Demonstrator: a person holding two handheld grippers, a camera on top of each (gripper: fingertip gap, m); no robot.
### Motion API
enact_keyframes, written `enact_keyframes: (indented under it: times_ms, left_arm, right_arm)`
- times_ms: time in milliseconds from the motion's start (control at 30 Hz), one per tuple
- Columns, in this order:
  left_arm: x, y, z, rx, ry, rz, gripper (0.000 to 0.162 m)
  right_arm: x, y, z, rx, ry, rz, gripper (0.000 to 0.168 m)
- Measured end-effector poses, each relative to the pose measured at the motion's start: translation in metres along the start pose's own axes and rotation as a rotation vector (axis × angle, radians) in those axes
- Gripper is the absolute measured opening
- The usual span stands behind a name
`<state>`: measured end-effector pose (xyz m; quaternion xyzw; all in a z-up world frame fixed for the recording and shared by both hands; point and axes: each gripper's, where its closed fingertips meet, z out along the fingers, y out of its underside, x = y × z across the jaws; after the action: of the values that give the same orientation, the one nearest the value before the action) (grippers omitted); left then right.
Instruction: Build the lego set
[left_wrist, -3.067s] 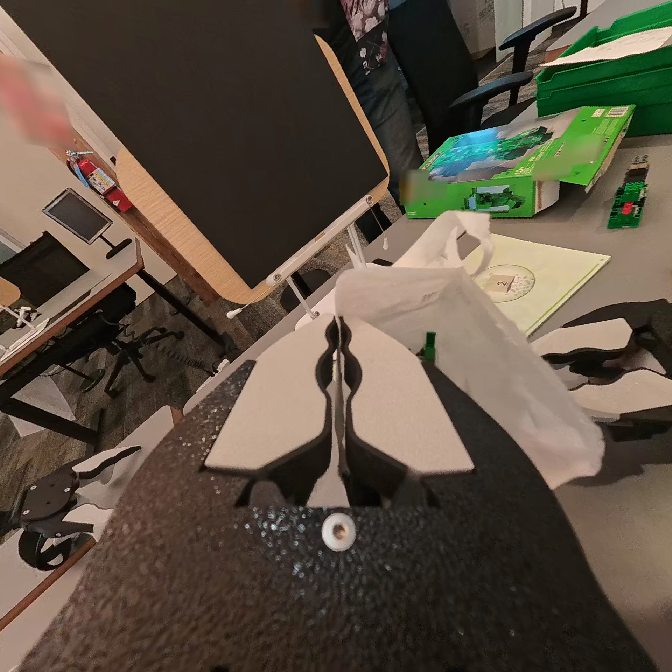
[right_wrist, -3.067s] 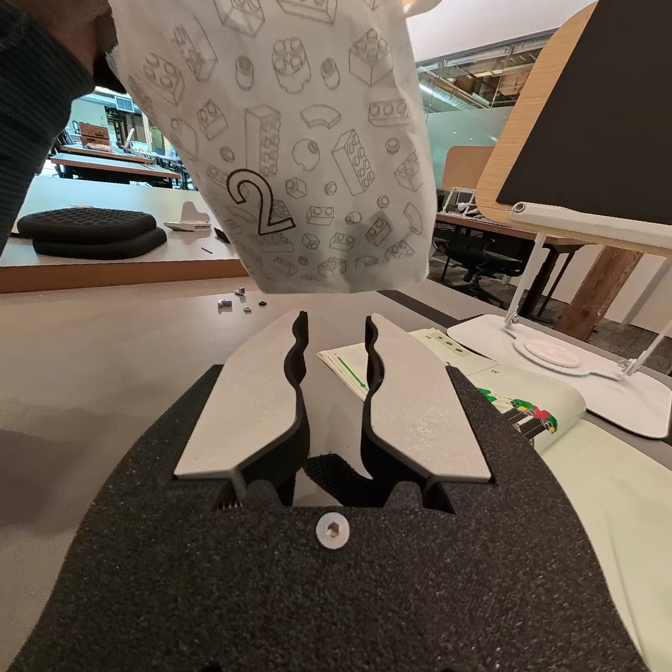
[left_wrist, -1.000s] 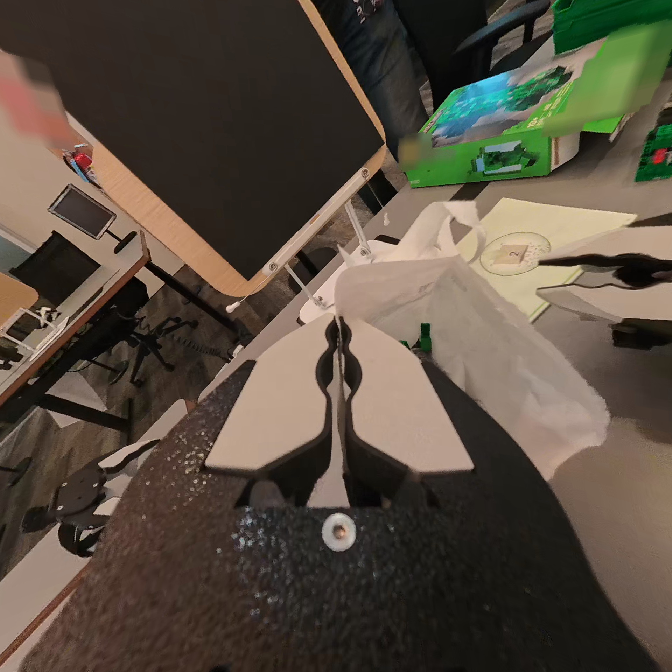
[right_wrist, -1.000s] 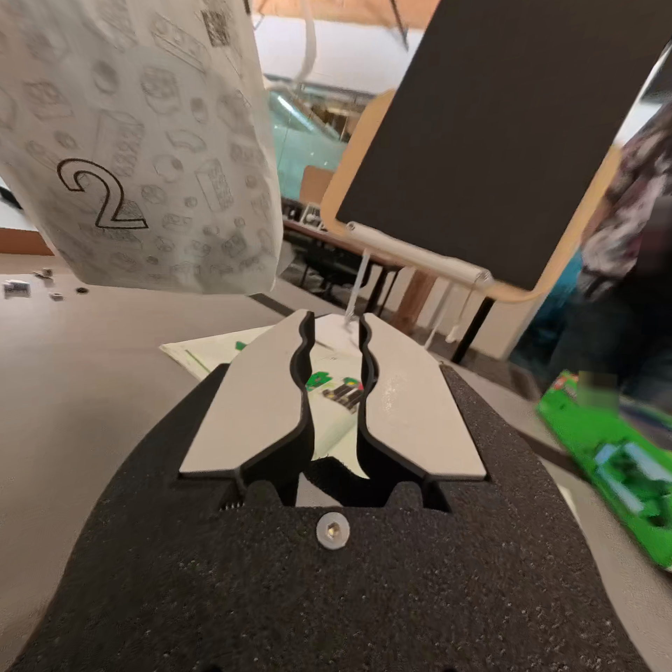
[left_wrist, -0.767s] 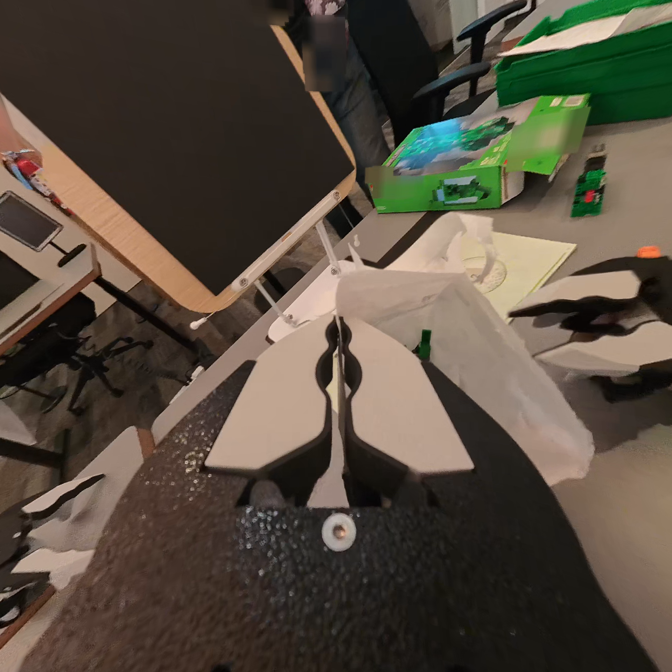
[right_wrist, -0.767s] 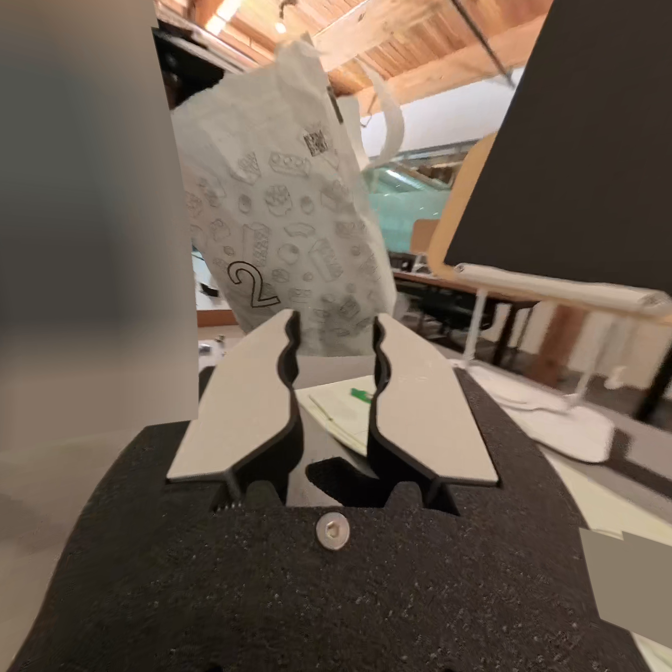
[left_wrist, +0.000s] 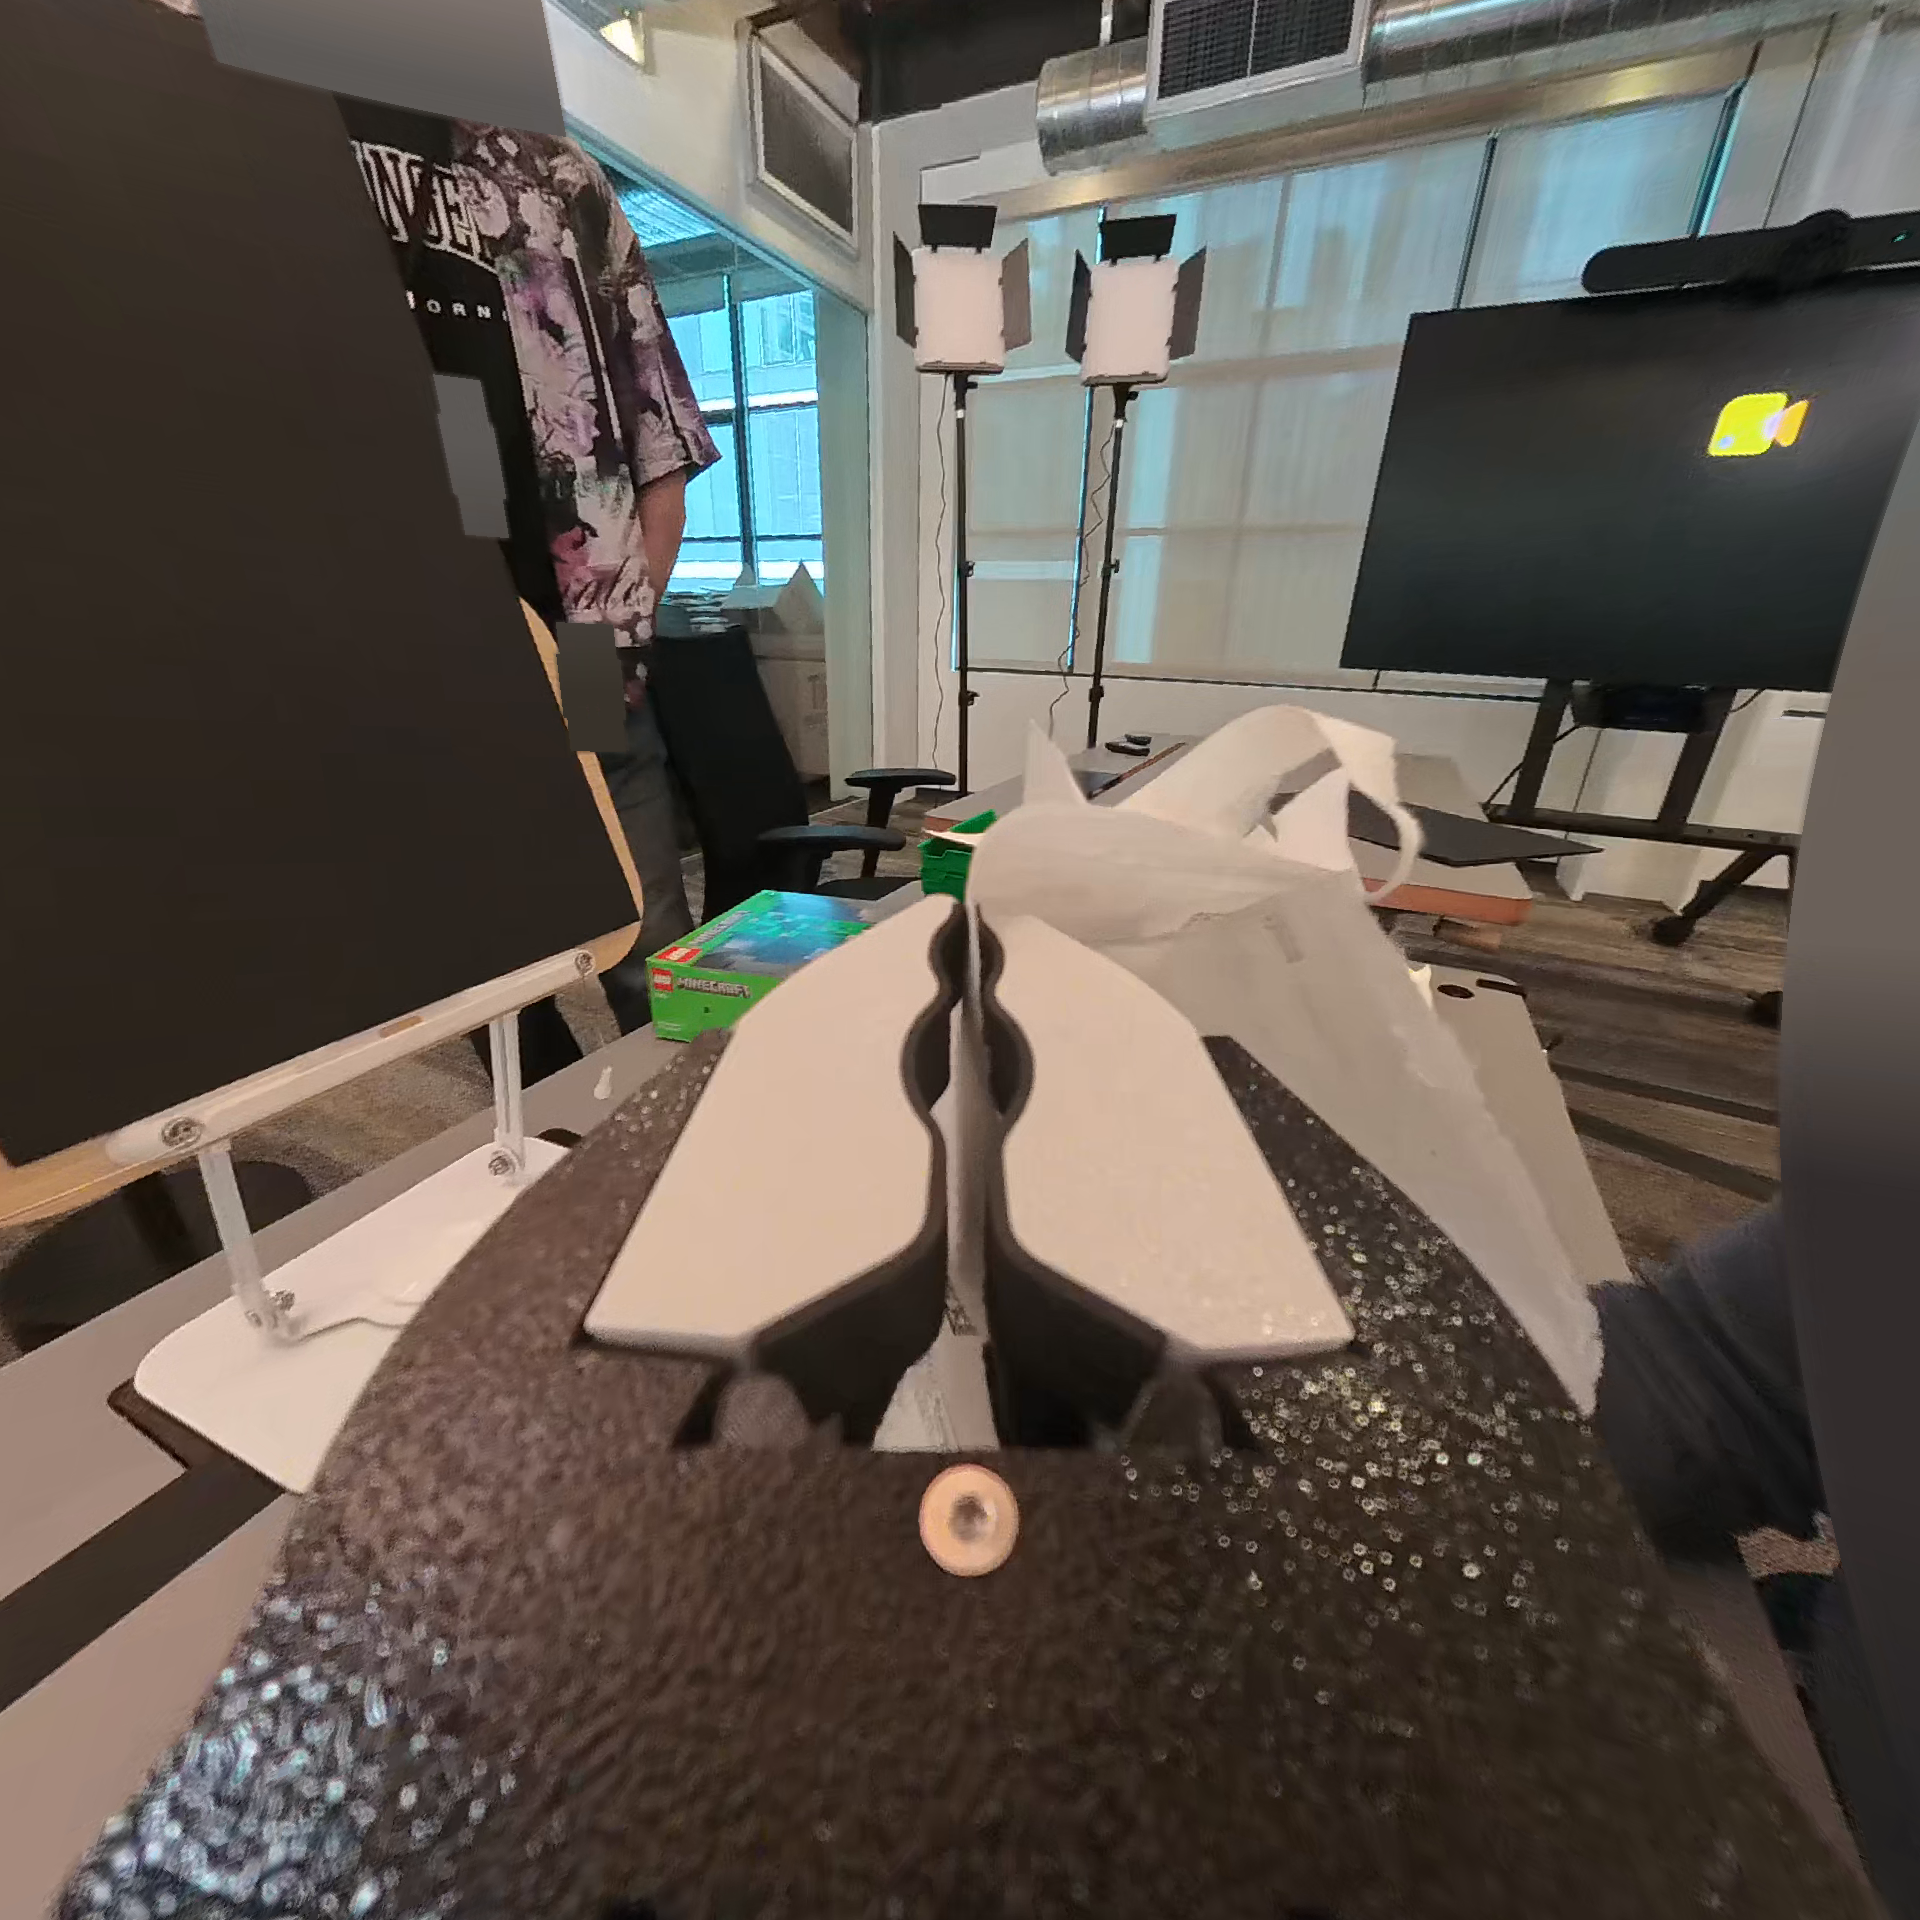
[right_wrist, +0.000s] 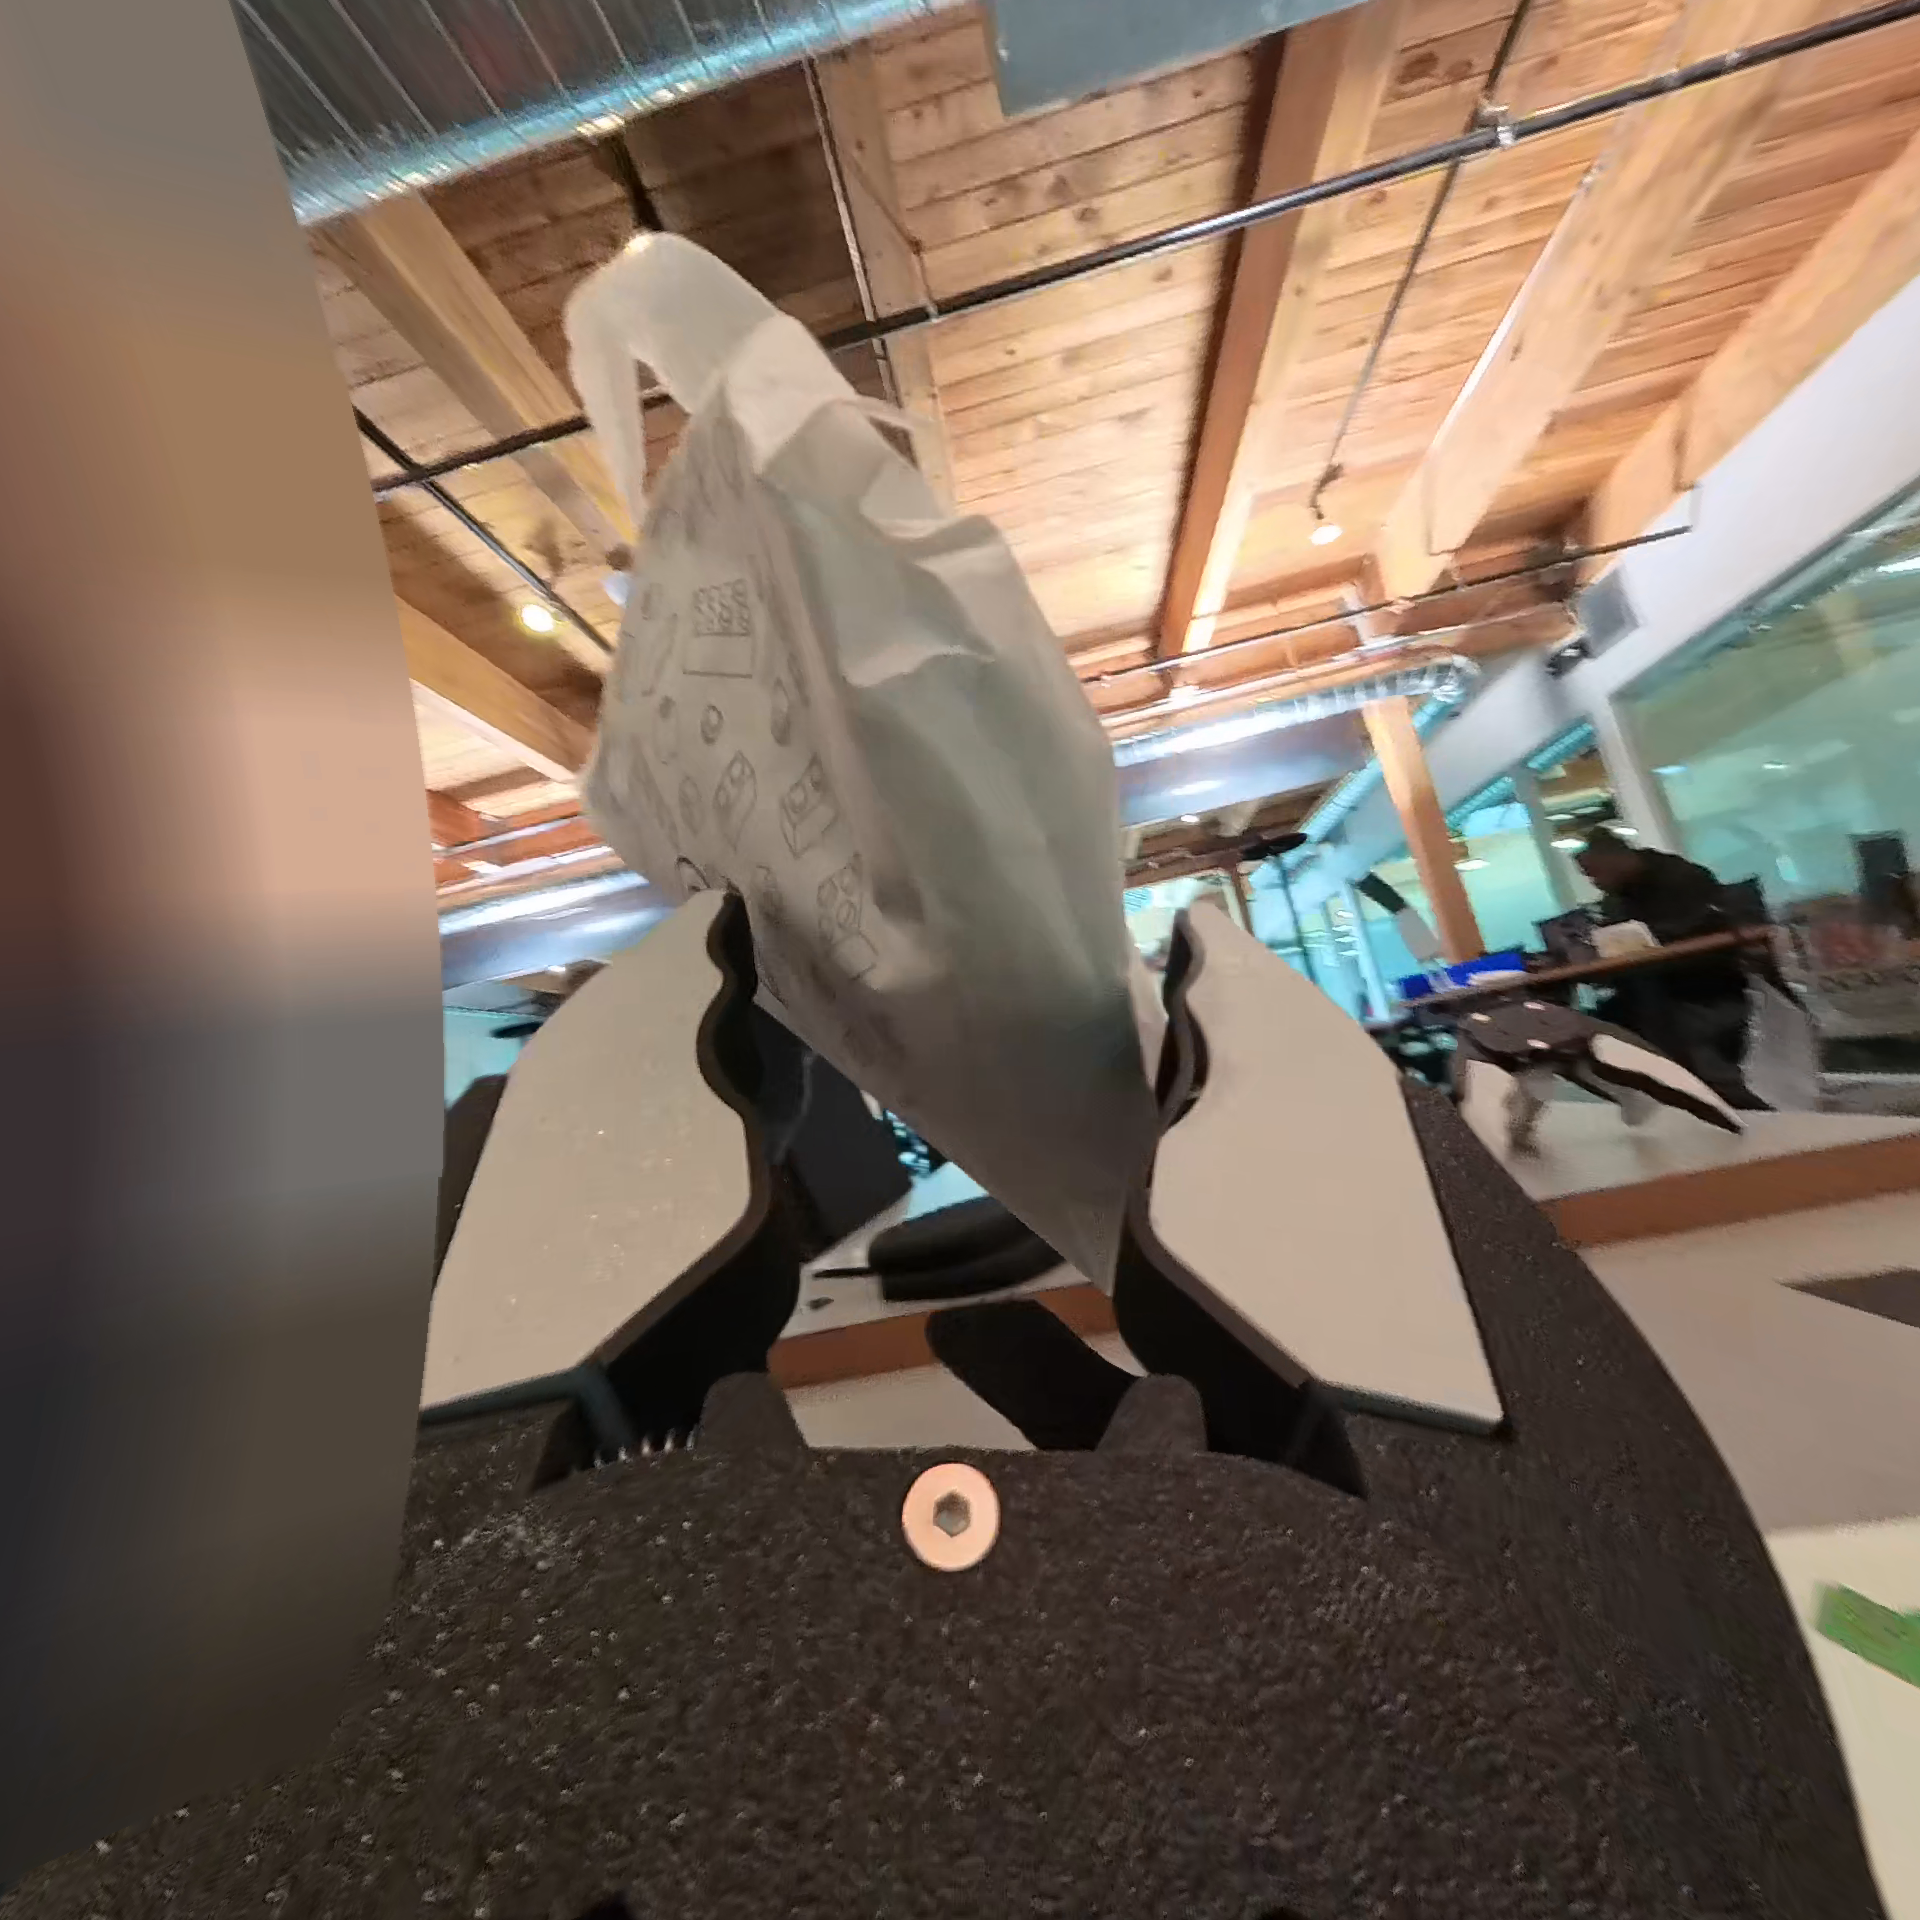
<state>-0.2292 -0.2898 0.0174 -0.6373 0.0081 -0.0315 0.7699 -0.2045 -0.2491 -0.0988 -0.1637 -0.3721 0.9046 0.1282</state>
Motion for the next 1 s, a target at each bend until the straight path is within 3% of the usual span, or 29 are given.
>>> enact_keyframes:
  times_ms: [200,533,700,1000]
  left_arm:
    - [-0.004,-0.001,-0.003,0.004,-0.045,0.016,0.000]
    - [-0.017,-0.008,-0.013,0.065,-0.076,-0.027,0.000]
    - [-0.027,-0.009,-0.021,0.086,-0.105,-0.049,0.000]
    - [-0.027,-0.009,-0.022,0.065,-0.138,-0.005,0.000]
  right_arm:
    - [-0.005,-0.007,-0.001,0.091,-0.070,0.098,0.065]
    - [0.017,-0.022,-0.011,0.106,-0.027,0.071,0.069]
    - [0.029,-0.038,-0.014,0.221,-0.109,0.124,0.052]
    - [0.049,-0.033,-0.014,0.155,-0.070,0.099,0.054]
